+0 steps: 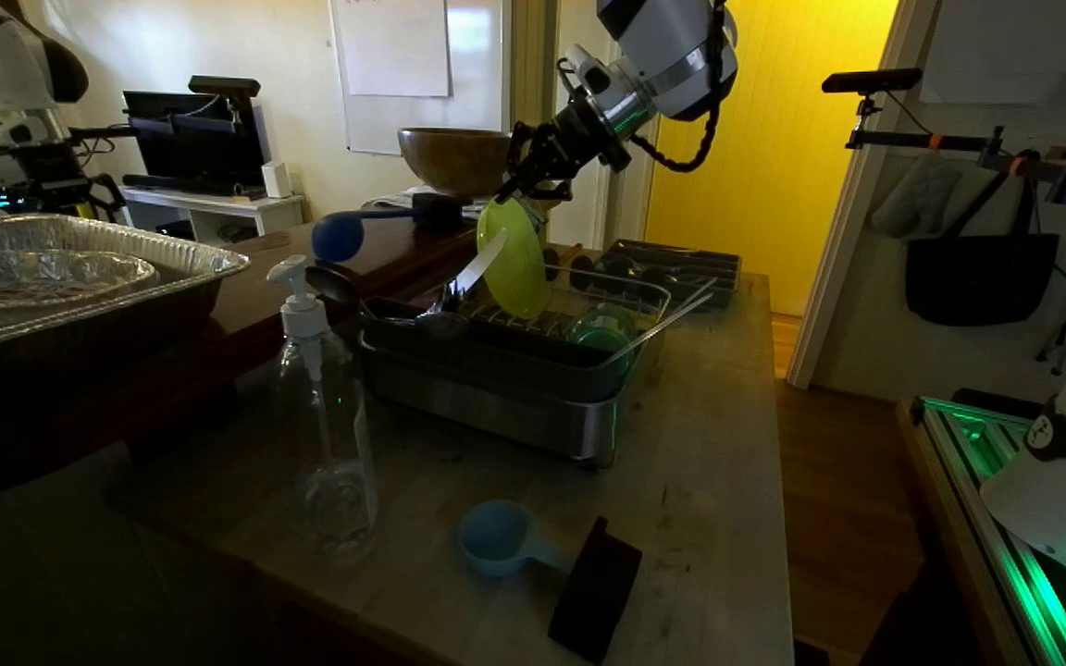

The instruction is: Put the bowl on the dryer

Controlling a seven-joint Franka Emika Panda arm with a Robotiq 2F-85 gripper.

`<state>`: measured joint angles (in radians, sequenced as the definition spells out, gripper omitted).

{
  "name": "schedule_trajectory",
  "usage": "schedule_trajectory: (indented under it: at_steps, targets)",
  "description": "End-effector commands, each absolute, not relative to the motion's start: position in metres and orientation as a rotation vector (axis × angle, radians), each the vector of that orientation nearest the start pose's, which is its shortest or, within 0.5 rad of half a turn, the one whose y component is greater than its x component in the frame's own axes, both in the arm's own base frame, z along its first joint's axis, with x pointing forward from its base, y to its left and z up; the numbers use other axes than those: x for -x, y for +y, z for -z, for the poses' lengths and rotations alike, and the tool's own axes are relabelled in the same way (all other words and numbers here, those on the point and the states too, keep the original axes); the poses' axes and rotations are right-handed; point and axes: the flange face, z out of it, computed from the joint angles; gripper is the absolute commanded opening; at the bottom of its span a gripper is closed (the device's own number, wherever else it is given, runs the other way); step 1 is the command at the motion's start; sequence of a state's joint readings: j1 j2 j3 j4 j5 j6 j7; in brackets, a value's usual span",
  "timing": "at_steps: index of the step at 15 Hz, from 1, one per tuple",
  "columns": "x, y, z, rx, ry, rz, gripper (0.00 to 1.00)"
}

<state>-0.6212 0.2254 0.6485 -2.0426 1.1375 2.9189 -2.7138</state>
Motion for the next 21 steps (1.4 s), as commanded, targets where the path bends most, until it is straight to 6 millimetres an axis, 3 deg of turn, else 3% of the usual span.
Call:
schedule_trajectory:
  at_steps: [1,8,15,16,21]
  targets:
    - [-0.615,-0.067,-0.385,-1.721,1.873,-1.089,0.01]
    - [-0.607,-0.08,-0.365,-1.679,1.824,-1.146,0.01]
    - [-0.546,-0.079,-0.335,-1.651,1.748,-1.213,0.01]
    - [-0.575,-0.074,-0.367,-1.659,1.743,-1.208,0.03]
    - [-0.558,-0.072,-0.354,-1.651,1.741,-1.246,0.03]
